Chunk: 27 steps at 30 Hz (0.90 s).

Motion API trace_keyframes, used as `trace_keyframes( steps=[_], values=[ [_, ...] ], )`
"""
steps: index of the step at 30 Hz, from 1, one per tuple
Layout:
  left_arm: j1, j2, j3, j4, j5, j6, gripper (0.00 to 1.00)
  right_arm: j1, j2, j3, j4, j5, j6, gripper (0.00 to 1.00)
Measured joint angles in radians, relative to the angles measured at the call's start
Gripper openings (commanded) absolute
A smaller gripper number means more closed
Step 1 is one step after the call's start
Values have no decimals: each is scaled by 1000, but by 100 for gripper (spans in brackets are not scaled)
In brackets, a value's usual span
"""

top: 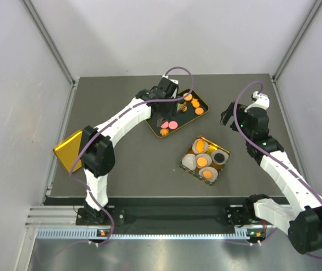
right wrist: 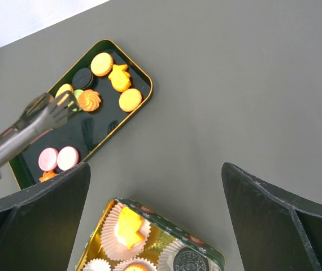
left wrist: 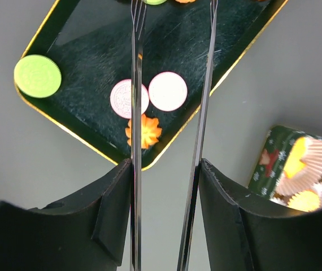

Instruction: Pack the cookies

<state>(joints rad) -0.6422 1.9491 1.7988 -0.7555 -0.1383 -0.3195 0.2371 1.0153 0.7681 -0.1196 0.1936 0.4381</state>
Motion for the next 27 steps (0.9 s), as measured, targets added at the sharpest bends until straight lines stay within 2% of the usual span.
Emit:
trace_keyframes(
  steps=[16, 27],
  values=[
    [-11, 81, 34, 48, -20, 83, 53, 0, 0, 0, 0, -1, 0, 100],
    [-57, 150, 87, 49, -98, 122, 53, 0, 0, 0, 0, -4, 0, 100]
  ],
)
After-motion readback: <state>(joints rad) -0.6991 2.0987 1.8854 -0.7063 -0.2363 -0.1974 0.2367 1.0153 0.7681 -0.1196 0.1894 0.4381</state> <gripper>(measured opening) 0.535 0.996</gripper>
